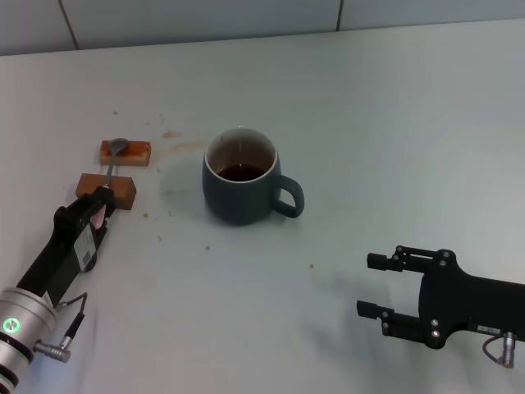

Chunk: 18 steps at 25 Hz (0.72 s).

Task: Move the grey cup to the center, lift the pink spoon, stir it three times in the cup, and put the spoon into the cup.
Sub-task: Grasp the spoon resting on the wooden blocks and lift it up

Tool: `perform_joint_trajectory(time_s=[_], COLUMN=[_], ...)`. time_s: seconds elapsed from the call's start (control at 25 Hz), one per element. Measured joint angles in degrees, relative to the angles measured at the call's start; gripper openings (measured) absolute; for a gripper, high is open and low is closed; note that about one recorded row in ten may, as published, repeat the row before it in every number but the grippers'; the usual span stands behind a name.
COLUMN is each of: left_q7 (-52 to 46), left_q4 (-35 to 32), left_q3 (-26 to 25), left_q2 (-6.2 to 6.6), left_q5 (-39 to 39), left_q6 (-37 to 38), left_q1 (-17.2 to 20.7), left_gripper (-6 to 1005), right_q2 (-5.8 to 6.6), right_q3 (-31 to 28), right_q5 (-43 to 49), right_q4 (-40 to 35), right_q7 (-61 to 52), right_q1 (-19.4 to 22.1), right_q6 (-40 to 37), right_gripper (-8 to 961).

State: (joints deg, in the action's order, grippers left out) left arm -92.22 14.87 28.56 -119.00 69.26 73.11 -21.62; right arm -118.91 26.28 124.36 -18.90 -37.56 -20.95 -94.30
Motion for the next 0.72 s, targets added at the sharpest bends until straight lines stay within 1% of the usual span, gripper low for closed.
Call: perform_joint_trajectory(time_s=[0.6,0.72], left_q7=[0.6,0.6], left_q4=[-0.12,-0.12], left_q3=[-0.01,-0.01], left_q2=[0.0,0.0], left_q5=[0.27,0.27], left_q6=[-0.26,-0.26], left_q1=[-0.09,-0.09], left_gripper=[129,129], right_q2=[-0.09,-0.09], right_q3=[0.09,0.12], right_q5=[0.0,0.0], right_q4=[0.0,0.0], right_q7=[-0.71,-0.72], right_q1=[-0.15,-0.15], right_q6=[0.29,0.27], right_gripper=[639,639])
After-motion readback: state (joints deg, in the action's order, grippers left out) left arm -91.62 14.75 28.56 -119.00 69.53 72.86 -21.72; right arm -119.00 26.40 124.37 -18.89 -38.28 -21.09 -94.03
